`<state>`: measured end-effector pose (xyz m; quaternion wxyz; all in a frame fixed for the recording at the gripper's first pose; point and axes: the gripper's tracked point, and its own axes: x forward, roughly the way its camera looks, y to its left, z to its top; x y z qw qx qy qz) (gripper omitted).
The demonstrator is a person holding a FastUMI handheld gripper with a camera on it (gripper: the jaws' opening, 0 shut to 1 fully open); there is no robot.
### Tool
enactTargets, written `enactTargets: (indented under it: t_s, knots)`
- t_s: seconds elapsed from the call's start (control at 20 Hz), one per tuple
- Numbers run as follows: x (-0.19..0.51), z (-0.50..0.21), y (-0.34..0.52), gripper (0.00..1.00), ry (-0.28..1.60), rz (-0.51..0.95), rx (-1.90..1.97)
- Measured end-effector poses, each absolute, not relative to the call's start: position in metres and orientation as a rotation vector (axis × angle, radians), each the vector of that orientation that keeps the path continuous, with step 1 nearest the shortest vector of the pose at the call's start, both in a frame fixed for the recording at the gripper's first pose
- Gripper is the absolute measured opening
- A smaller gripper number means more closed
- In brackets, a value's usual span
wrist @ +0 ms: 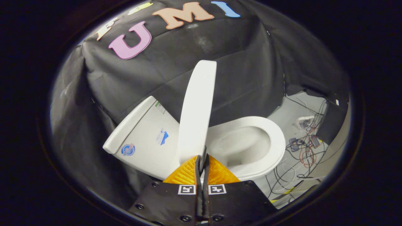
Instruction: Open the toilet lid.
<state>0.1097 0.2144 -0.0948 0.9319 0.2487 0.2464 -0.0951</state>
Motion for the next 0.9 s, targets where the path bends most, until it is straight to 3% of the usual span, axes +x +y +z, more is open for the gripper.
enactTargets:
  t_s: [0.9]
  knots:
    - [0.142,-0.054,0.279,0.0,0.491,-0.161,0.308]
